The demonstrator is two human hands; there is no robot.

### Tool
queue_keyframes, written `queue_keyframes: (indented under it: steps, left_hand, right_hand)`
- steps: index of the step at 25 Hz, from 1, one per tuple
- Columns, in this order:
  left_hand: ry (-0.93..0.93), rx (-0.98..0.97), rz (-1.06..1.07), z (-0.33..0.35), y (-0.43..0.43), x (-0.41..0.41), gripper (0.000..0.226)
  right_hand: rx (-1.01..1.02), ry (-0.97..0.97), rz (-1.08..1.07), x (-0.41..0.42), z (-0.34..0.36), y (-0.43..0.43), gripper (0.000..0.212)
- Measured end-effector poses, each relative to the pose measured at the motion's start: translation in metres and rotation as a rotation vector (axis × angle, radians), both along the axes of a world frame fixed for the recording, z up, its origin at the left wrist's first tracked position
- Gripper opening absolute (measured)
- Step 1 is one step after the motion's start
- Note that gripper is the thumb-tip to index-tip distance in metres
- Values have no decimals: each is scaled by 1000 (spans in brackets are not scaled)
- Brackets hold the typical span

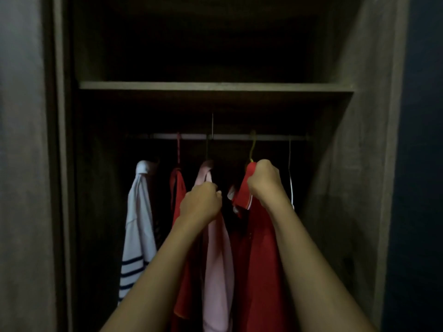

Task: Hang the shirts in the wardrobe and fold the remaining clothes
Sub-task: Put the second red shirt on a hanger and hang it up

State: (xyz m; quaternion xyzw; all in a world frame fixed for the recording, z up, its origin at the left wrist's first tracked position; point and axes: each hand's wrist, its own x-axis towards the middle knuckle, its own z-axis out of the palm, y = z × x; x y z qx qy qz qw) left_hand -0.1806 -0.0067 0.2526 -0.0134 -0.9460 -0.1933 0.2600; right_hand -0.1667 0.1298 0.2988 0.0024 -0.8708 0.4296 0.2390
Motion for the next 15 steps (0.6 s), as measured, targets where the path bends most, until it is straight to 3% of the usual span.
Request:
queue_keyframes:
  steps: [7,15]
  left_hand:
    - [-10,-47,-56,27,-10,-11,38]
    - [31,-78,-60,31,-17,-19,35]
  right_hand:
    - [86,89,-33,-51,51,-19,28]
    - [103,91,-15,-80,64,-29,19]
